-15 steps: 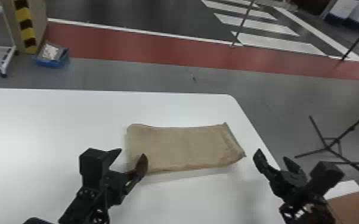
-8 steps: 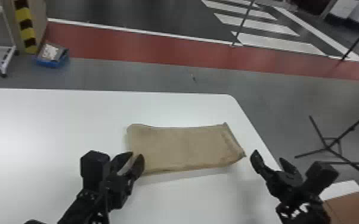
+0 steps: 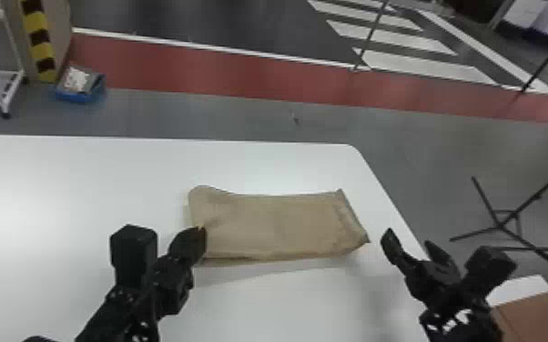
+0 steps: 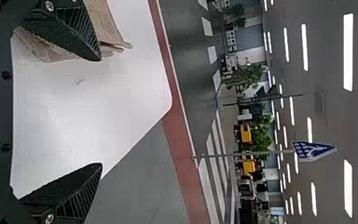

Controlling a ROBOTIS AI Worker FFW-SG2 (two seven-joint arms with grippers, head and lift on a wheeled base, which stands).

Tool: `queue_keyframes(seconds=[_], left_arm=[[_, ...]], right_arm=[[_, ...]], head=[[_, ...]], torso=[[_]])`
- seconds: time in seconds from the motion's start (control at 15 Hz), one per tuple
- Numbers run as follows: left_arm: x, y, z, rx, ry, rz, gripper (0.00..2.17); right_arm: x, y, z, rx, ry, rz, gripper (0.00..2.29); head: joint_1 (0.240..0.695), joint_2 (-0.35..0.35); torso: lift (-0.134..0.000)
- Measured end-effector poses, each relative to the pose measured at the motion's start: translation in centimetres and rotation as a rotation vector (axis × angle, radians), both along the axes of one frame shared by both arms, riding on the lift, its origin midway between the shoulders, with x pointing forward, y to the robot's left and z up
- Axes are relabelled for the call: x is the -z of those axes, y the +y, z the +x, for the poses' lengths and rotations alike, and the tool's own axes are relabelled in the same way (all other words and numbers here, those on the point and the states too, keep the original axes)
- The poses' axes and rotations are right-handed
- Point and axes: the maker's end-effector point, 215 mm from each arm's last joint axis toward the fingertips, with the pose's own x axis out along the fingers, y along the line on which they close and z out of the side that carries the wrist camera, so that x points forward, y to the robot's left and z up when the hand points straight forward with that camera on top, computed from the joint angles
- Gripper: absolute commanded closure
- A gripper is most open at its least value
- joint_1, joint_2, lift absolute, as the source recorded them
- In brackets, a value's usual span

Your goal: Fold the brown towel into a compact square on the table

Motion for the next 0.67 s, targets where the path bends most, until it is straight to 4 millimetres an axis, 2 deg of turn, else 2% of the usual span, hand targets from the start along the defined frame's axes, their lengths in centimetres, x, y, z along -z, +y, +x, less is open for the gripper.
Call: queue_keyframes(seconds=[0.27, 0.47, 0.6, 0.67], left_arm=[[-0.8, 4.6, 1.2, -0.077, -0.011, -0.009, 1.74], [-1.3, 10.8, 1.9, -0.172, -0.030, 0.015, 1.74], [-1.8, 15.1, 1.4, -0.228, -0.042, 0.039, 1.73], [-1.9, 16.5, 0.6, -0.240, -0.043, 0.049, 1.73]], right_arm=[[0.1, 0.2, 0.0, -0.001, 0.000, 0.004, 0.08], [0.1, 0.5, 0.3, -0.006, -0.003, 0.007, 0.08], [0.1, 1.0, 0.6, -0.015, -0.004, 0.011, 0.08], [0.0, 1.3, 0.9, -0.020, -0.006, 0.013, 0.08]], head=[[0.695, -0.350], [0.695, -0.350], [0.695, -0.350], [0.695, -0.350]], torso=[[-0.123], [-0.123], [-0.123], [-0.123]])
